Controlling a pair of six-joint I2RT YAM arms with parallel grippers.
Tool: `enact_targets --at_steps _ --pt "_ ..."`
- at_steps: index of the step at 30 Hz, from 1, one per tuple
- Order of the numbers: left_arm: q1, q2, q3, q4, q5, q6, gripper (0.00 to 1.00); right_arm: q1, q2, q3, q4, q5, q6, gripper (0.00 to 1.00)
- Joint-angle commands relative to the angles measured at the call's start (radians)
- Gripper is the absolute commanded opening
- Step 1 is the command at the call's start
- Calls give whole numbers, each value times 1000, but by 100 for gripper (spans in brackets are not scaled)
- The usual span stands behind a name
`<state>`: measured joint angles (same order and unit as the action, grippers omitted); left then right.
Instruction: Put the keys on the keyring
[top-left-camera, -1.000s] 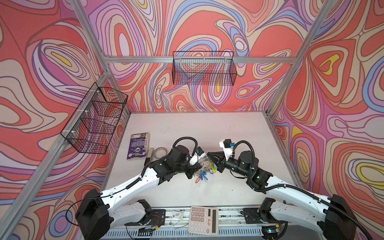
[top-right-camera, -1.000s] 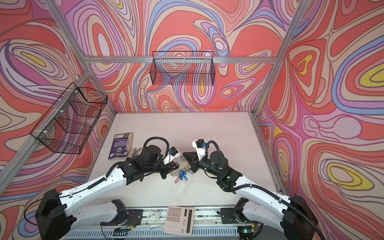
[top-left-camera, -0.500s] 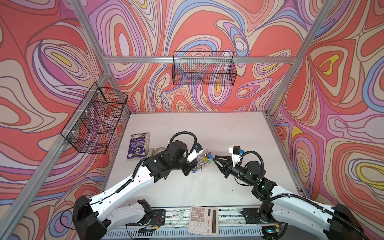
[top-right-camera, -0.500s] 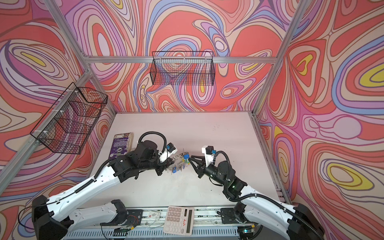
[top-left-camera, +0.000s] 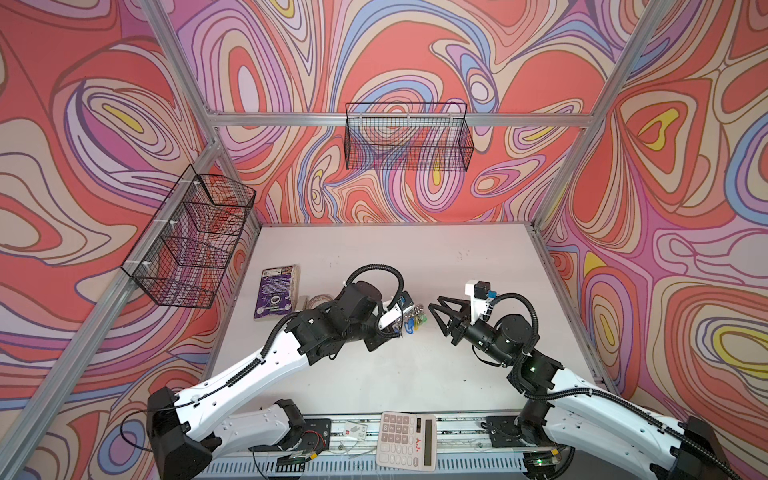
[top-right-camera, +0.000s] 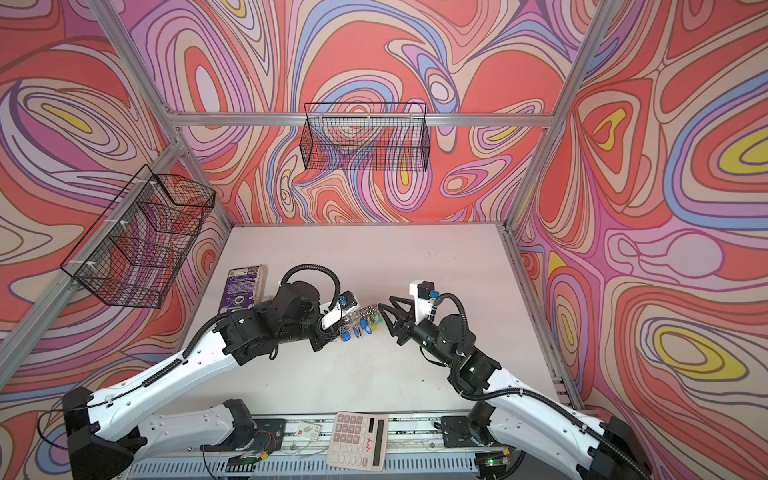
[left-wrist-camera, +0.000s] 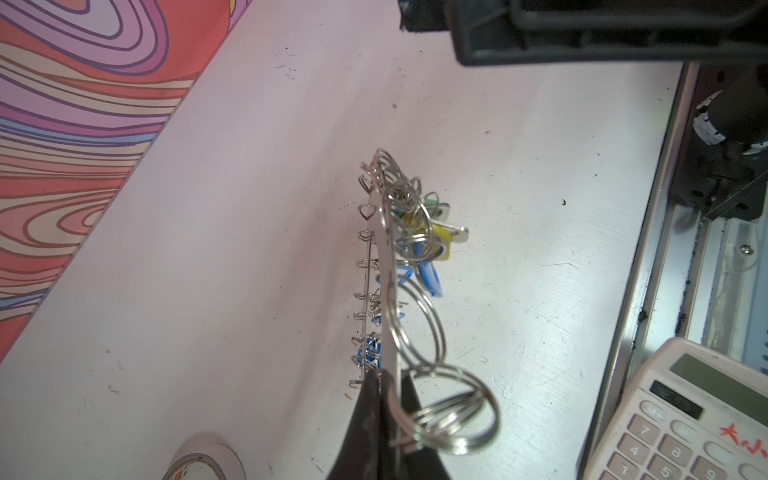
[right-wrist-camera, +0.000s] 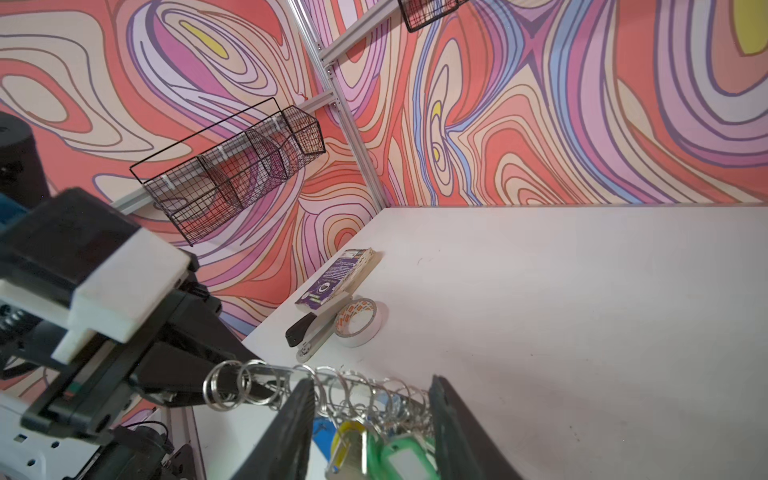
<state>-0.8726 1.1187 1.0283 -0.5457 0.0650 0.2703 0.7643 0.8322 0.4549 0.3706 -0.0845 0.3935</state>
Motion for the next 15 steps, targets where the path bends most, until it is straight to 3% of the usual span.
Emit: enact_targets --at_steps 1,15 --pt "-2 -35 -36 151 -3 -20 0 -5 37 52 -76 -115 -10 48" --pt "-3 -67 -135 317 -18 -89 0 -58 172 66 -38 -262 160 50"
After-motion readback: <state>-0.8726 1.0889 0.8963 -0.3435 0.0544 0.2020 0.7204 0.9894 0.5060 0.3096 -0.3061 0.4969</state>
